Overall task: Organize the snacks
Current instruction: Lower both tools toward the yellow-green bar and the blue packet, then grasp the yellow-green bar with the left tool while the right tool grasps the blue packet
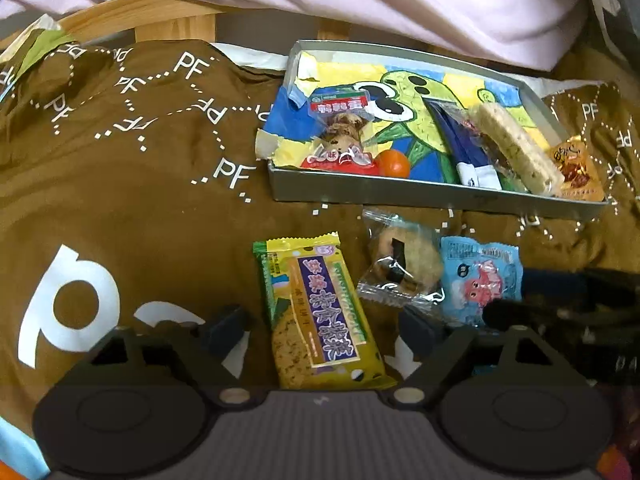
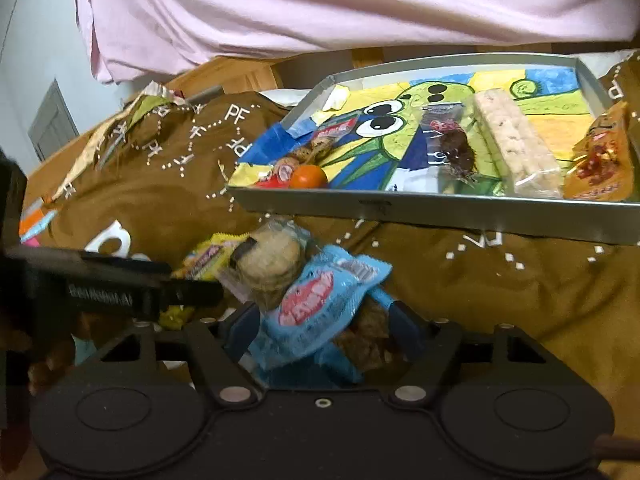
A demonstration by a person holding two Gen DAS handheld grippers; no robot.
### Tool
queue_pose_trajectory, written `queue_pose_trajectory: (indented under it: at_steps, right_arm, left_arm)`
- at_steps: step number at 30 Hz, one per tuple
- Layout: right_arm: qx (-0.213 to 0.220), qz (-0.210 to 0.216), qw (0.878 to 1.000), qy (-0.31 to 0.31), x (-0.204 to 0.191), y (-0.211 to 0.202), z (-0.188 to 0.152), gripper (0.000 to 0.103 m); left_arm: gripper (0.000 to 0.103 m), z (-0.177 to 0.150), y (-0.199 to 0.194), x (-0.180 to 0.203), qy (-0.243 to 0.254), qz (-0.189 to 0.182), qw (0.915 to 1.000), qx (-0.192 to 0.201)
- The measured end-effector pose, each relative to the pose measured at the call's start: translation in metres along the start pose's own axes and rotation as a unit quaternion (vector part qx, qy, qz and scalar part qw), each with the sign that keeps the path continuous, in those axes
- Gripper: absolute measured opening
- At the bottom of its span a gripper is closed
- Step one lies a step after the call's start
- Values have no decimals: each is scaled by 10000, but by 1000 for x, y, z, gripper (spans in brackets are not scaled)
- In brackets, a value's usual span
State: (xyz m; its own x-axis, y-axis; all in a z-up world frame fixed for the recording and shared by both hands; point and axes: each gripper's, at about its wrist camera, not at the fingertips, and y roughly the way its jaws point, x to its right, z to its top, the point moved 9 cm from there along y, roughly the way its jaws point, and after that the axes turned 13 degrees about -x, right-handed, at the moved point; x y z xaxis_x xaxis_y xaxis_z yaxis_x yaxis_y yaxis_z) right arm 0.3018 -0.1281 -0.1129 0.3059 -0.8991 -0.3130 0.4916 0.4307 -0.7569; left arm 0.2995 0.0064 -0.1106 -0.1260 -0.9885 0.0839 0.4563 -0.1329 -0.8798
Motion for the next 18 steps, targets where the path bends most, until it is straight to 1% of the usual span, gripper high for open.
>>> queue_pose_trajectory:
  at_steps: [2,4,6,7,9,11,12,13,14,18]
  right_arm:
    - [-99,71,9999,29,1,6,5,71]
    - [-102,22,9999,48,4,11,11,72]
    - [-151,-5,9999,41,5,16,15,72]
    - [-172,-10,9998,31,5,19,16,72]
    - [-185,-32,9998,-6,3,21,17,70]
    - [-132,-109,9998,-56,1,19,16,61]
    - [-105,-118,9998,-78,0,18,15,54]
    - [-77,-89,9999,-95,-1,17,14,46]
    - [-32,-91,9999,-105,-3,15,14,45]
    - [63,-36,9999,-157,-12,8,10,39]
  left_arm:
    - [84,-2,1,1,20,56,10000,-13]
    - [84,-2,1,2,92,158,9998,2]
    - [80,-3,1,2,113,262,9996,-8]
    - [79,-2,2,2,107,279,9996,-17]
    - [72,-1,1,1,96,293,9995,-33]
    - [66,0,0,-1,72,298,9995,-52]
    - [60,-1,-1,-1,61,280,9996,-62]
    - [58,-2,-2,-1,57,273,9996,-79]
    - [55,-4,-4,-1,72,286,9995,-87]
    - [54,-12,-11,3,36,209,9997,-131]
